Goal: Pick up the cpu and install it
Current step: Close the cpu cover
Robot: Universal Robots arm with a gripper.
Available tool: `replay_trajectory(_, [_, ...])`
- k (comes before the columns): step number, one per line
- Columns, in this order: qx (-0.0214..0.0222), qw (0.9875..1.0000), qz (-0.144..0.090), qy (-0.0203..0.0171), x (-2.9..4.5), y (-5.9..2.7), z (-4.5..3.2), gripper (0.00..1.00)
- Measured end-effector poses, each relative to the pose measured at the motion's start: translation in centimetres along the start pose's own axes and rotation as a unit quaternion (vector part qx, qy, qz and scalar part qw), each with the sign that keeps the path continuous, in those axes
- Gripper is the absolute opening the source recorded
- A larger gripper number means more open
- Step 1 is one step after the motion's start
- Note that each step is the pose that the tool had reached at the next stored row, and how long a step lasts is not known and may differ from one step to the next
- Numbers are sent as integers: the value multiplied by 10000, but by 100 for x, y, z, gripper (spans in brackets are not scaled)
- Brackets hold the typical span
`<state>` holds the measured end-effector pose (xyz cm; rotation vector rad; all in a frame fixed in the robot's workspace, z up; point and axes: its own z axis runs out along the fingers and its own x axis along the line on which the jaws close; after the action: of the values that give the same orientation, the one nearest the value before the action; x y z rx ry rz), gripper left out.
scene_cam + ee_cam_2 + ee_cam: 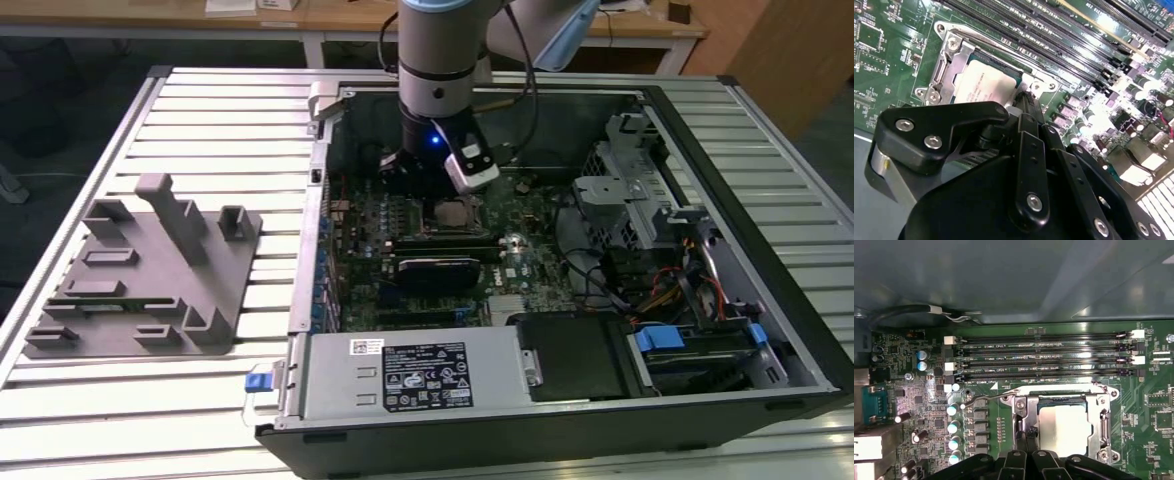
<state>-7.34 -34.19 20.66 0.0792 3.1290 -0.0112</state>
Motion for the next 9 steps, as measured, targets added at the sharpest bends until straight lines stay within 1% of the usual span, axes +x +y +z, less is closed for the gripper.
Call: replay_trajectory(9, [0, 10000, 0, -1, -2, -1, -142, 11])
